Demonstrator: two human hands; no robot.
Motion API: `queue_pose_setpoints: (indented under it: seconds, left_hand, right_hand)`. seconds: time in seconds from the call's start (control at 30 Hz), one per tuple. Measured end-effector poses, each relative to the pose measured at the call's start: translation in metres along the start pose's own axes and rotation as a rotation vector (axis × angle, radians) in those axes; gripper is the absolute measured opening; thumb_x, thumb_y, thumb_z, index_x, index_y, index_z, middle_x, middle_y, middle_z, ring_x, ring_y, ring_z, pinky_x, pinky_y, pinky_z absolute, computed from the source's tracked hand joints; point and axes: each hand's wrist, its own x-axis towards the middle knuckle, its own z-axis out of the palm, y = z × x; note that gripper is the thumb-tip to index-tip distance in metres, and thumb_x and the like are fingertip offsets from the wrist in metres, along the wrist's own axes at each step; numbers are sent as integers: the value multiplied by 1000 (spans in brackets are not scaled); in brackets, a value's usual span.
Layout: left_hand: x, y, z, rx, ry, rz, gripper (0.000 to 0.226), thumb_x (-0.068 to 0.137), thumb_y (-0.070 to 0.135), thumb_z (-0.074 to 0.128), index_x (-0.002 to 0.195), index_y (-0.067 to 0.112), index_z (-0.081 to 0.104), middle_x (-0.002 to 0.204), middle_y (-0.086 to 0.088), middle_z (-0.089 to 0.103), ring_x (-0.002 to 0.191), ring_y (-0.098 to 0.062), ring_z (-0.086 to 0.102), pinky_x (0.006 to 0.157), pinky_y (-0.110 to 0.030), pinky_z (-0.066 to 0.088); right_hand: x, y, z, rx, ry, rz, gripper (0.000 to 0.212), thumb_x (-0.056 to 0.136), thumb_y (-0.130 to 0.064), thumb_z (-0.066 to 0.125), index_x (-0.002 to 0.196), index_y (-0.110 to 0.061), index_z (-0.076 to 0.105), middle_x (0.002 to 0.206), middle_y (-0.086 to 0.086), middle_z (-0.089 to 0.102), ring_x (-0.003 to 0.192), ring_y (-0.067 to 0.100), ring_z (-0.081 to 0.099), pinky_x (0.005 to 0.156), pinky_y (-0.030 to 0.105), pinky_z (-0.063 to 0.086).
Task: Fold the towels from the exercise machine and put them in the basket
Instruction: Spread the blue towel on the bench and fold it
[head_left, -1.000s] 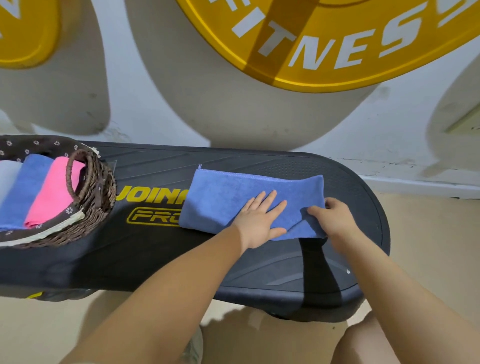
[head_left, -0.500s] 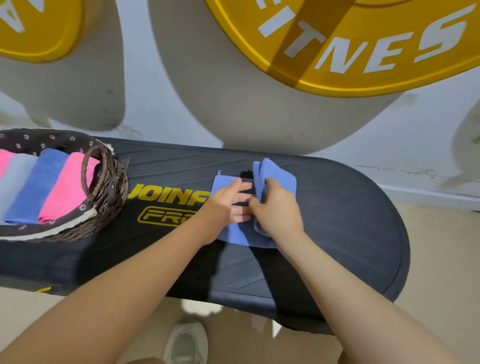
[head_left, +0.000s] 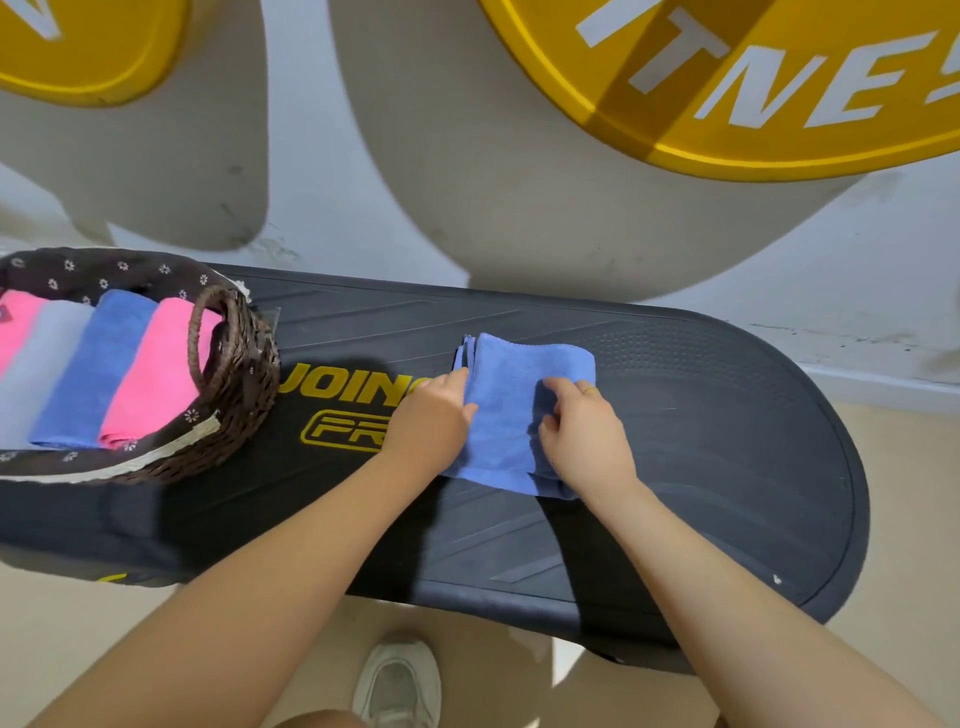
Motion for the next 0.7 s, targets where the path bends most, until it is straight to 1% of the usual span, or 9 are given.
queue_pose_setpoints:
  seconds: [0.1,0.13,0.2,0.27,0.37,0.5,0.57,0.63,0.7]
  left_hand:
    - [0,-3,8,277,183,153,66,67,22,78,125,3,53,101,-15,64,82,-28,62,65,-31,49]
    - [2,-3,10,324,276,228,65,57,16,81,117,5,59,99,-15,66,76,-27,64,58,-29,49]
    - [4,-2,10,341,348,426,43,59,6,74,102,9,68,105,-14,68,82,-29,67,62,-30,49]
    - [3,-1,10,348,293,587,20,74,19,62,90,11,72,105,-7,70,92,-25,68,72,-30,50]
    - [1,-4,16,343,69,580,54,80,45,38,102,7,70,111,-8,69,100,-23,67,82,-34,54]
    - [-4,-9,18,362,-47,525,75,76,59,31,118,4,61,124,-11,62,111,-25,62,89,-37,50]
    - [-6,-7,18,272,-58,504,74,78,57,38,125,3,56,132,-13,55,120,-28,55,98,-39,44]
    - [-8,-4,18,104,-66,474,67,82,48,55,134,6,45,149,-10,34,139,-26,32,113,-33,20]
    - [-9,-3,18,-24,-70,445,61,82,38,64,132,11,43,156,-4,17,145,-21,11,113,-24,2]
  right_hand:
    - [0,6,9,-102,-13,-23,37,90,-13,45,127,-10,47,119,12,48,100,31,50,69,31,39]
    - [-2,6,11,-136,9,-17,40,90,-17,48,130,-12,45,121,10,46,105,30,47,74,32,39]
    - [-6,9,15,-151,86,32,49,88,-25,55,134,-17,42,132,8,39,117,29,38,88,35,37]
    - [-11,10,16,-94,135,114,55,85,-32,61,134,-20,40,138,8,32,123,30,33,96,38,35]
    - [-15,13,11,-98,99,145,58,83,-38,62,134,-26,38,141,8,28,122,29,34,94,39,39]
    - [-18,12,10,106,14,181,69,82,-27,65,141,-28,29,140,8,28,121,29,38,89,38,43]
    - [-19,11,10,310,0,241,81,79,-18,68,144,-25,20,140,10,28,116,28,44,89,36,43]
    - [-18,8,6,458,-2,303,86,78,-15,70,145,-19,17,140,10,31,104,21,46,85,33,42]
    - [-17,6,0,604,-8,355,80,78,-17,71,142,-14,24,131,8,44,102,19,49,83,33,44]
